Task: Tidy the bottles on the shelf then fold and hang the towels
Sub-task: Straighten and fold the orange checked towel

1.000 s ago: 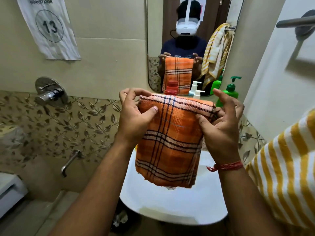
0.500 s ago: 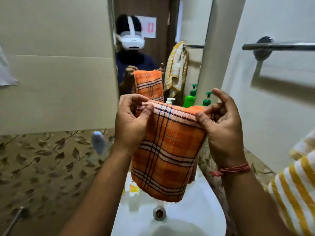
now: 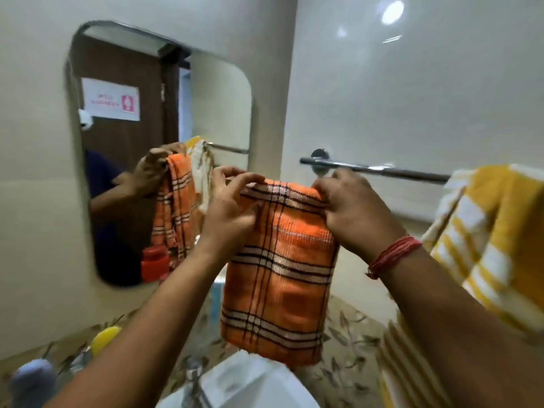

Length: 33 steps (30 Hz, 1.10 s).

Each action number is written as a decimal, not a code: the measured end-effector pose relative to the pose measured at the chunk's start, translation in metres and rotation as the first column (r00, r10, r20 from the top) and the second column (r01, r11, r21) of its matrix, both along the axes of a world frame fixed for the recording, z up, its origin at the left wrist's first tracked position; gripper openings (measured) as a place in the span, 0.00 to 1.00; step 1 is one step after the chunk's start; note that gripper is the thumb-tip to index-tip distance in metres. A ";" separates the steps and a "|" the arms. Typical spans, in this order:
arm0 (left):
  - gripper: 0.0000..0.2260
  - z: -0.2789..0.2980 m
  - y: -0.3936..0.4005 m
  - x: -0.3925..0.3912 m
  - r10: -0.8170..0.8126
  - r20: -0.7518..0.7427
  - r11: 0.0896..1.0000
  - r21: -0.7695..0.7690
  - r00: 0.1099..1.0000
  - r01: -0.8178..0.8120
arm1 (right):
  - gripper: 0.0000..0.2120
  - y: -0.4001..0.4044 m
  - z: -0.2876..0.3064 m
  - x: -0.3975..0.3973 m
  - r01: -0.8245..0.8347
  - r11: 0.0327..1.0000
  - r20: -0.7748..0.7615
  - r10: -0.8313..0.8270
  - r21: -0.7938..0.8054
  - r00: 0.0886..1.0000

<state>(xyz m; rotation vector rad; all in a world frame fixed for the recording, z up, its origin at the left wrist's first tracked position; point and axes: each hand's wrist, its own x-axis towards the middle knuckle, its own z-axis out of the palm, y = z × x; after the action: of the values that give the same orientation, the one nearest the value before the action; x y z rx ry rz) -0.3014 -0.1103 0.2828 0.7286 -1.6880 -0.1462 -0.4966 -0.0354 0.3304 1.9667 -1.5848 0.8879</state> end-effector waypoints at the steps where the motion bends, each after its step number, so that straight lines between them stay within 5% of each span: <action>1: 0.17 0.009 -0.009 -0.012 -0.014 0.039 1.000 -0.014 0.999 0.014 | 0.12 0.004 0.013 -0.006 0.078 0.996 -0.100 -0.082 -0.041 0.992; 4: 0.18 0.031 -0.035 -0.046 -0.011 0.138 0.991 -0.128 0.990 0.028 | 0.11 0.011 0.051 -0.023 0.242 0.961 -0.298 -0.271 -0.130 0.915; 12: 0.15 0.109 -0.073 -0.122 0.116 0.172 0.935 -0.350 0.978 -0.049 | 0.11 0.005 0.128 -0.066 0.427 0.863 -0.461 -0.505 -0.269 0.730; 18: 0.16 0.135 -0.082 -0.170 0.299 0.141 0.929 -0.269 0.944 -0.255 | 0.19 -0.026 0.149 -0.104 0.462 0.784 -0.575 -0.619 -0.415 0.535; 22: 0.05 0.105 -0.083 -0.190 0.034 0.273 0.969 -0.246 0.961 0.035 | 0.19 -0.042 0.137 -0.130 0.471 0.790 -0.646 -0.601 -0.392 0.471; 27: 0.20 0.099 -0.099 -0.187 -0.227 0.407 0.973 0.124 0.884 0.193 | 0.08 -0.055 0.118 -0.119 0.261 0.876 -0.782 -0.480 -0.405 0.398; 28: 0.21 0.102 -0.102 -0.187 -0.229 0.433 0.972 0.142 0.872 0.185 | 0.07 -0.053 0.114 -0.111 0.248 0.902 -0.804 -0.429 -0.354 0.412; 30: 0.21 0.107 -0.109 -0.189 -0.215 0.477 0.974 0.168 0.852 0.152 | 0.09 -0.049 0.112 -0.099 0.370 0.927 -0.736 -0.295 -0.065 0.610; 33: 0.22 0.114 -0.118 -0.189 -0.186 0.531 0.973 0.215 0.827 0.081 | 0.21 -0.047 0.122 -0.094 0.437 0.771 -0.467 -0.207 0.464 0.860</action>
<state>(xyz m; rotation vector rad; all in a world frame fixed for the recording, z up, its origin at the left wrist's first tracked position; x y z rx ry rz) -0.4900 -0.2282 0.3969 0.8405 -2.3061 -0.2070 -0.5905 -0.0822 0.4526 1.9476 -1.9906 -0.1493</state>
